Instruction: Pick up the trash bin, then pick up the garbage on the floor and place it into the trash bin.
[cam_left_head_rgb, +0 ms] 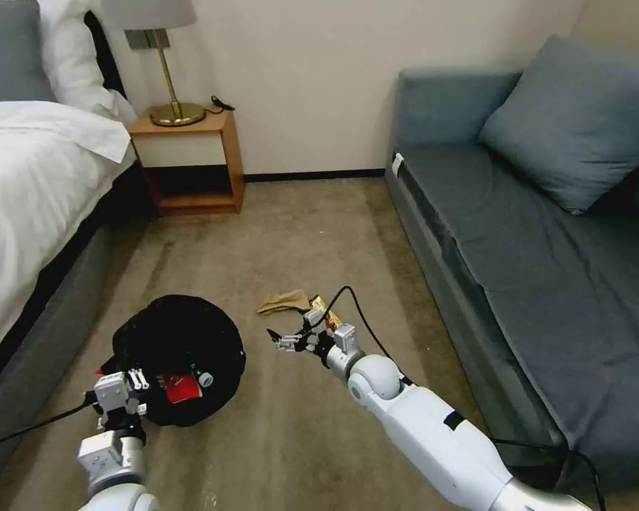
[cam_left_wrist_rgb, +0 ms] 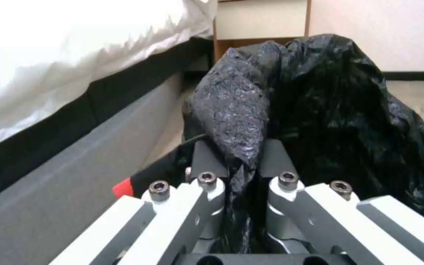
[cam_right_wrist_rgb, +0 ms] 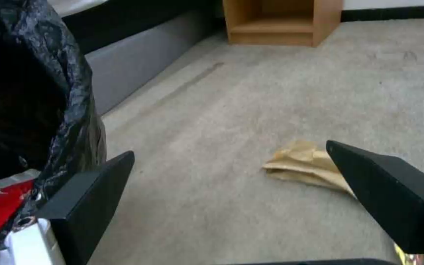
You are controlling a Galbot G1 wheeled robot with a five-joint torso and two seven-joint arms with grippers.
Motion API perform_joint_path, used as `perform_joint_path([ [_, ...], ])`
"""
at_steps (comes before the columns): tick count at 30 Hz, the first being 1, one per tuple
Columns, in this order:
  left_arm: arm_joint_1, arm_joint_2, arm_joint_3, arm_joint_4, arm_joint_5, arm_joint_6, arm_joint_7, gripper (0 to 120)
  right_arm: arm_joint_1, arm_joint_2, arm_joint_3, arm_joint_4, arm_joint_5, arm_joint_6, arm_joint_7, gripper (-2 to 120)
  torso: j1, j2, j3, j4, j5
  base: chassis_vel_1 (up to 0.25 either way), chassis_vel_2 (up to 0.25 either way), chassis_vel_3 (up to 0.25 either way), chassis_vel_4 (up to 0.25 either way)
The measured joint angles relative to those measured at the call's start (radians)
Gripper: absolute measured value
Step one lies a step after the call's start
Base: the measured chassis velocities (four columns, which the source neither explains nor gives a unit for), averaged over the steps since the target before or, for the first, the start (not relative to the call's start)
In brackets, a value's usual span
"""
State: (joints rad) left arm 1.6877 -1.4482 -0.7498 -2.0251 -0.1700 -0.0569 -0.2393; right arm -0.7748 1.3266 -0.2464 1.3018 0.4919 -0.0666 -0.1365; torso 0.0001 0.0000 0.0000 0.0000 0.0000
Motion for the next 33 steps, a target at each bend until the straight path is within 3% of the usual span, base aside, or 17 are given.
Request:
perform_joint_path([
  [33,-0.015,0.015,-0.010,0.010,-0.018,0.003,0.001,7,0.023,0.009,-0.010,-0.037,-0.022,0.015,-0.017,100,0.000,0.000,0.000,0.0000,0.0000,-0.102,0.099,0.100,-0.100],
])
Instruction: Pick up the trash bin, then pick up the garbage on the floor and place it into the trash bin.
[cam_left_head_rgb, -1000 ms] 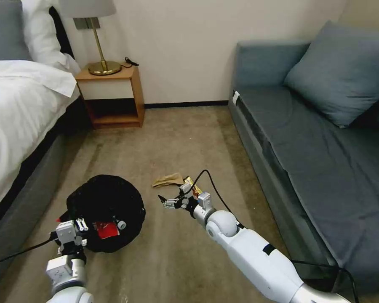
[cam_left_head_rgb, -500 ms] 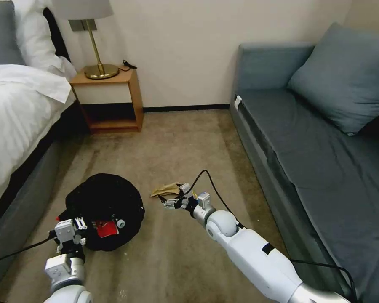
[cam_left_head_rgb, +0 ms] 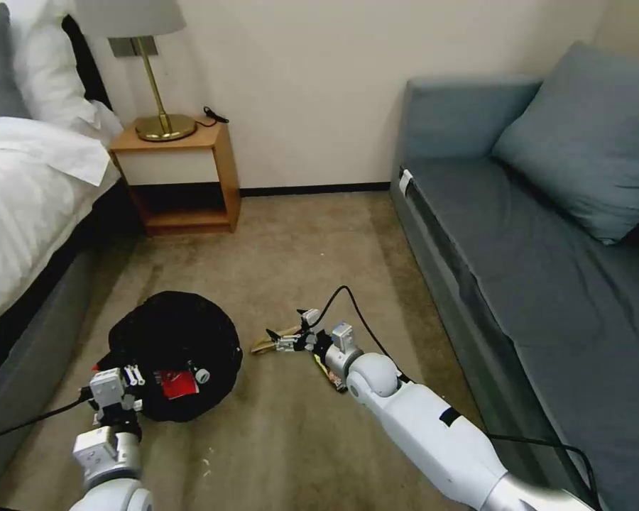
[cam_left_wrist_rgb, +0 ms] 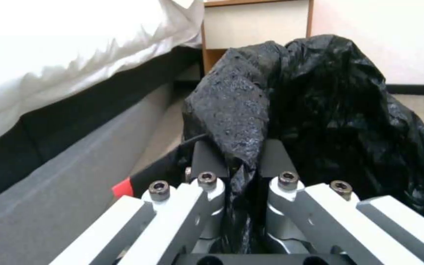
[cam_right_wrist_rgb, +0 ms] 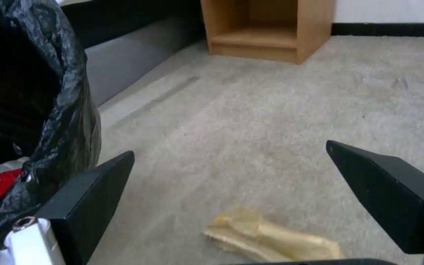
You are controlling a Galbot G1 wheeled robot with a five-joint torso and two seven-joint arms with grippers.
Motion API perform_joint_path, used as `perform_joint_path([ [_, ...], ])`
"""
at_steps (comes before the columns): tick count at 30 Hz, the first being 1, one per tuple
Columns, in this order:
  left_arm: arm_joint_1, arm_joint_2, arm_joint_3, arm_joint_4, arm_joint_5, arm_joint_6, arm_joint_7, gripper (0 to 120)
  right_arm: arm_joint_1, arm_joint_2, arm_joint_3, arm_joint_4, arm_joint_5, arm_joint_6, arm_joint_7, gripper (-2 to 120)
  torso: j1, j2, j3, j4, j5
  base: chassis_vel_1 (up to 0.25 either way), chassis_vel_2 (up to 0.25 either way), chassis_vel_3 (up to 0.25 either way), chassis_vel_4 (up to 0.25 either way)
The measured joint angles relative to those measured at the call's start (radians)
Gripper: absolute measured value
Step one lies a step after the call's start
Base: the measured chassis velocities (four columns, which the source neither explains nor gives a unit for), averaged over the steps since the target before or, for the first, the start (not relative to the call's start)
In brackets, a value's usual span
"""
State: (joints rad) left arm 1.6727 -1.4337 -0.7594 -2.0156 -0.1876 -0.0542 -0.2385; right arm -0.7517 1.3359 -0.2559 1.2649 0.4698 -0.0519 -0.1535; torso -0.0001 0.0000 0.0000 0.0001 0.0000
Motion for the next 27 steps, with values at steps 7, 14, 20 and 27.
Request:
perform_joint_path([
  [7,0.000,0.002,-0.006,-0.001,-0.005,0.000,0.000,7,-0.006,0.003,-0.001,0.000,-0.009,0.000,0.000,100,0.000,0.000,0.000,-0.0001,0.0000,-0.118,0.107,0.118,-0.111],
  [14,0.003,0.003,-0.013,0.000,-0.011,-0.001,0.000,7,-0.019,0.003,-0.001,0.002,-0.025,0.000,0.001,100,0.000,0.000,0.000,-0.0001,0.0000,-0.088,0.093,0.081,-0.093],
  [20,-0.002,0.011,-0.024,0.002,-0.020,-0.001,0.000,7,-0.021,0.006,-0.001,-0.001,-0.033,0.000,0.001,100,0.000,0.000,0.000,0.0000,0.0000,-0.068,0.068,0.072,-0.059],
  [27,-0.001,0.020,-0.034,0.008,-0.029,-0.001,0.001,7,-0.024,0.008,-0.002,-0.015,-0.046,0.004,0.003,100,0.000,0.000,0.000,-0.0001,0.0000,-0.066,0.061,0.066,-0.060],
])
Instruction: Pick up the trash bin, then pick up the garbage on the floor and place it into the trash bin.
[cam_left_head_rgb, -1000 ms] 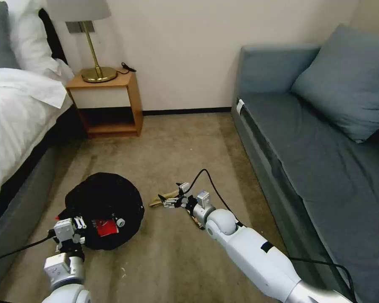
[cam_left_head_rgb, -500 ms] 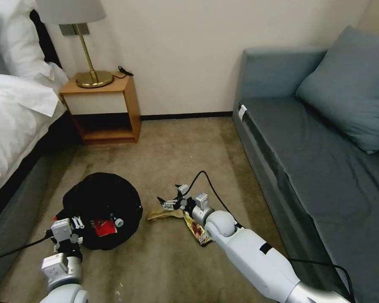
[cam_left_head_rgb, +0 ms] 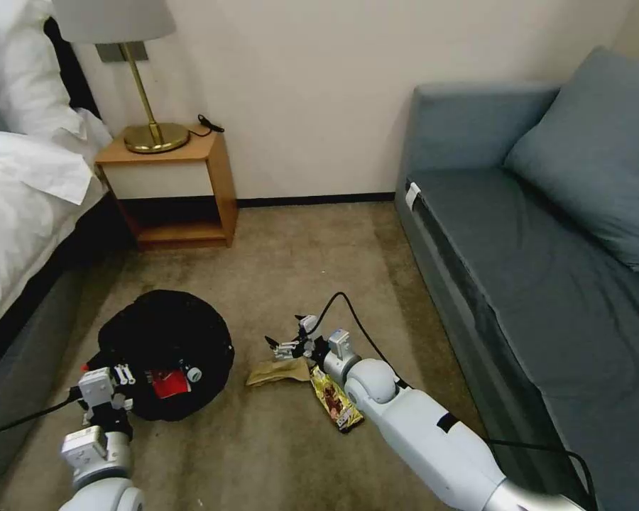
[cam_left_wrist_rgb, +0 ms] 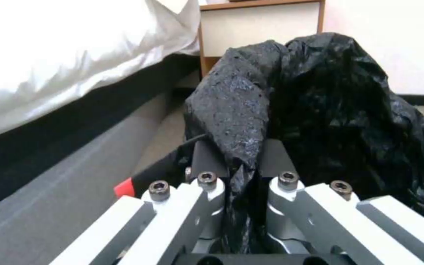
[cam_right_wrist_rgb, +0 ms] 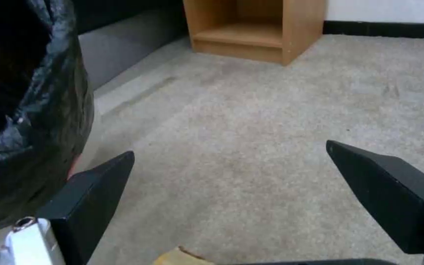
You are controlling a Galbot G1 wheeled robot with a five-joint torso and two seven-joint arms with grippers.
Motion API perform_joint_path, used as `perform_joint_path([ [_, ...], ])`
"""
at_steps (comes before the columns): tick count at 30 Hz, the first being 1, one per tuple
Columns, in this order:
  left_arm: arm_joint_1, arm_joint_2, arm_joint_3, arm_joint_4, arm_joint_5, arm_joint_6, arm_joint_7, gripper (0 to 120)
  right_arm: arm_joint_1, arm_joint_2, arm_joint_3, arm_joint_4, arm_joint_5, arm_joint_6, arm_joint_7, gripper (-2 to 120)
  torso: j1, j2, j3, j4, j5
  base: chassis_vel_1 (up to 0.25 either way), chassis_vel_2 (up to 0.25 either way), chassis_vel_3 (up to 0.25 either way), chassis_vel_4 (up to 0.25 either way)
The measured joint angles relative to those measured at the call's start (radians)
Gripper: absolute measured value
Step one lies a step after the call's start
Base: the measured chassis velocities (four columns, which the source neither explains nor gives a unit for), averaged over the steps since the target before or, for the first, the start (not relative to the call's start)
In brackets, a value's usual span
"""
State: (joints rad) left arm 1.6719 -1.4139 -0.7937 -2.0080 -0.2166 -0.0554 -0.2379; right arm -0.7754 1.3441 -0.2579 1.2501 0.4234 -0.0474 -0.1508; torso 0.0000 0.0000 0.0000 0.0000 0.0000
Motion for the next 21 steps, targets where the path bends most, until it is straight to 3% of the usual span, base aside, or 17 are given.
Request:
perform_joint_path([
  [14,-0.001,0.005,-0.008,0.005,-0.011,0.000,0.000,7,0.019,0.000,-0.026,-0.028,-0.051,-0.070,-0.024,100,0.000,0.000,0.000,0.0000,0.0000,-0.008,0.010,0.008,-0.009],
  [21,0.000,0.012,-0.017,0.003,-0.015,0.000,0.000,7,0.085,0.034,-0.034,-0.138,-0.135,-0.108,-0.109,100,0.000,0.000,0.000,0.0000,0.0000,0.000,0.000,0.000,0.000],
])
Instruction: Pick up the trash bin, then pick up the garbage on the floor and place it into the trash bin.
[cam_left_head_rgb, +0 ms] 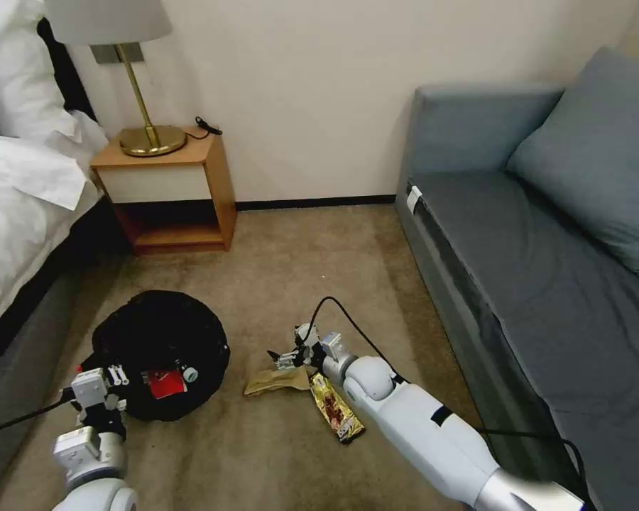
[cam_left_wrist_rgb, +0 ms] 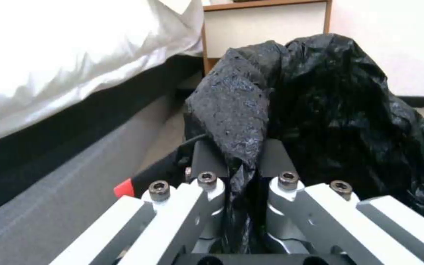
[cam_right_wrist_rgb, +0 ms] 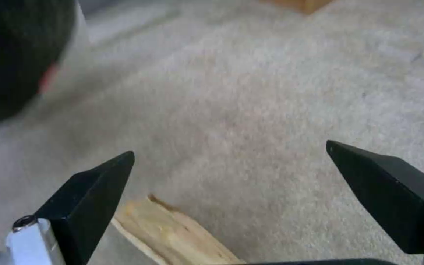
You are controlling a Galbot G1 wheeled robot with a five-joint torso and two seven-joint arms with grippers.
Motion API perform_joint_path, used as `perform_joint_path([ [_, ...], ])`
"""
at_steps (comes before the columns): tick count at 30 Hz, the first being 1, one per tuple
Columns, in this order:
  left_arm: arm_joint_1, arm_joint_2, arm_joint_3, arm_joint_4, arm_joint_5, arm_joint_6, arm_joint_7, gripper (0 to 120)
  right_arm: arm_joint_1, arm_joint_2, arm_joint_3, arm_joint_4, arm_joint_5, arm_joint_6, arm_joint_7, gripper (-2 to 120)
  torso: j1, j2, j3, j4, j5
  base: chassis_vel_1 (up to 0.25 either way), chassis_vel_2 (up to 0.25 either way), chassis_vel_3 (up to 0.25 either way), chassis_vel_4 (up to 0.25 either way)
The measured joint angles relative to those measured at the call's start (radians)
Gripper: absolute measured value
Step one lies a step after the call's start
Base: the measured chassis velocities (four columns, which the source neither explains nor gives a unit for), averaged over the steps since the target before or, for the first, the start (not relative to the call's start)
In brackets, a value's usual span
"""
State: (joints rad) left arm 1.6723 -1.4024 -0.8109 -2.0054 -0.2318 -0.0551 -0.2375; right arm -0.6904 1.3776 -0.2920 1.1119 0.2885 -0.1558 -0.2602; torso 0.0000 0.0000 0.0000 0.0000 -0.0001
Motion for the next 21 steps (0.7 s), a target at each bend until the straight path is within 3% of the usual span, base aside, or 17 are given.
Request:
perform_joint_path([
  [12,0.013,0.020,-0.033,-0.014,-0.018,0.013,-0.003,7,0.118,0.134,-0.009,-0.319,-0.308,0.039,-0.116,100,0.000,0.000,0.000,0.0000,0.0000,0.000,0.000,0.000,0.000],
  [21,0.022,0.026,-0.041,-0.033,-0.024,0.027,-0.005,7,0.141,0.188,0.005,-0.448,-0.408,0.081,-0.135,100,0.000,0.000,0.000,0.0000,0.0000,0.000,0.000,0.000,0.000],
])
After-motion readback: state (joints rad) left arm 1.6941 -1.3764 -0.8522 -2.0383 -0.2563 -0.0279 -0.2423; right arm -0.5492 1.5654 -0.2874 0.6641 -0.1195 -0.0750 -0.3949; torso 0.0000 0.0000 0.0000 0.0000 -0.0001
